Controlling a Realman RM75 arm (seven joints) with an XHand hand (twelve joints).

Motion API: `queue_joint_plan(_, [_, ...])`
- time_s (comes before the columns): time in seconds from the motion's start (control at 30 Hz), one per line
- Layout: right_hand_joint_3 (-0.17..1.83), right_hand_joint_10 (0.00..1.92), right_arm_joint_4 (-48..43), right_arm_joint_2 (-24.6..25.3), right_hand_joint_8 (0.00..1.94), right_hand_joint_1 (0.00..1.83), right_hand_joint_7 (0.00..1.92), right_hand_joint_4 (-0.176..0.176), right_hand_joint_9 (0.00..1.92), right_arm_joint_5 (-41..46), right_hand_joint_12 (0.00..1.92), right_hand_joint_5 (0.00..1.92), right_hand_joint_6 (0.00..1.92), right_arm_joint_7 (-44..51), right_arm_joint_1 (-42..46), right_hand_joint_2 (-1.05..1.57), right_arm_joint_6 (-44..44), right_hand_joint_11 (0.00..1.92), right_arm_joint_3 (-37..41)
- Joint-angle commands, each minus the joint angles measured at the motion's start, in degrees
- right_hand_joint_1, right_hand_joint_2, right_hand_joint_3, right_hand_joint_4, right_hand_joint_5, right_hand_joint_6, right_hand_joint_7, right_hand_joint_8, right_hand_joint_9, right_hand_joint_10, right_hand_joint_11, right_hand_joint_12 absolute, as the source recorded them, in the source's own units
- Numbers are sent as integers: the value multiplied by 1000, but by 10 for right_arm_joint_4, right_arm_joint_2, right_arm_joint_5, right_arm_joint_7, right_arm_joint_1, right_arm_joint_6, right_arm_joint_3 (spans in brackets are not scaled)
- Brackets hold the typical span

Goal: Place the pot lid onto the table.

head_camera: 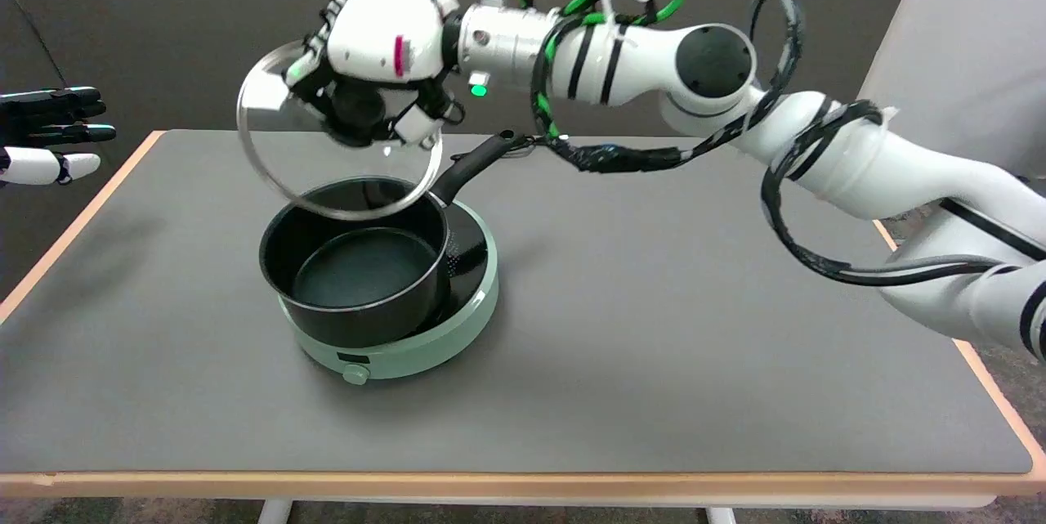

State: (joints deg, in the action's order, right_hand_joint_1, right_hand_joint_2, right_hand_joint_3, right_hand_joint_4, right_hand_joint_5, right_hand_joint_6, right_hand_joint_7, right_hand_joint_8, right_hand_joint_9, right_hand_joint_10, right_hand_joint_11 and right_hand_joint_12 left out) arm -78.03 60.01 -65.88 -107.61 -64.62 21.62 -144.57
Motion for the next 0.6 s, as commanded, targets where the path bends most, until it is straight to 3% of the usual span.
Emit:
queue_joint_plan(0.03, [632,1741,-58,-98,1453,1339,815,176,758,0,1574,579,1331,3,27,899,-52,596,119])
queue_joint_plan(0.6, [668,1759,-32,-211,1448,1345,827,176,774,-19,1555,588,1367,5,93,874,-95,625,284])
